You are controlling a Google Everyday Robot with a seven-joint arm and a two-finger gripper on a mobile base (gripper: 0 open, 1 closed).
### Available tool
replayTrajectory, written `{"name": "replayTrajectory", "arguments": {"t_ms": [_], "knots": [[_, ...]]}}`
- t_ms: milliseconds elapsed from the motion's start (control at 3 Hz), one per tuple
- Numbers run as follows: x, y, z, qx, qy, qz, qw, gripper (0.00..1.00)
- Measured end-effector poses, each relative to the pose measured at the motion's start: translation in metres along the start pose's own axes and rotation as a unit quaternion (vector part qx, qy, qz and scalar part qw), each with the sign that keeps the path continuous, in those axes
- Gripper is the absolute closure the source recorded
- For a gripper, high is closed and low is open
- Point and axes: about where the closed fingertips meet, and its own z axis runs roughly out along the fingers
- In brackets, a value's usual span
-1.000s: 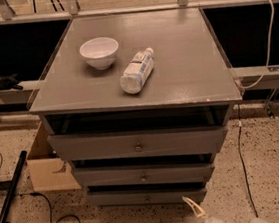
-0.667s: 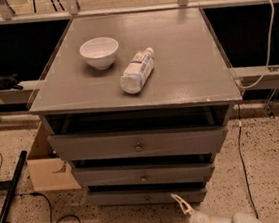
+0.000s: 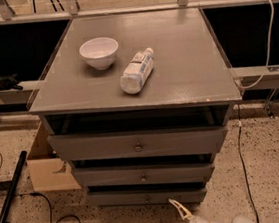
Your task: Open bottom drawer
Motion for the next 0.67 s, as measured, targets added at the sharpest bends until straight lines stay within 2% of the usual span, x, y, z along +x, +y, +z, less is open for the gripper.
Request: {"name": "replayTrajectory", "arguments": {"t_ms": [333, 667], "knots": [[0.0, -0.014, 0.009, 0.02, 0.017, -0.017, 0.9995, 0.0], [0.021, -0.049, 0.016, 0.06, 0.067, -0.04, 0.9952, 0.0]]}}
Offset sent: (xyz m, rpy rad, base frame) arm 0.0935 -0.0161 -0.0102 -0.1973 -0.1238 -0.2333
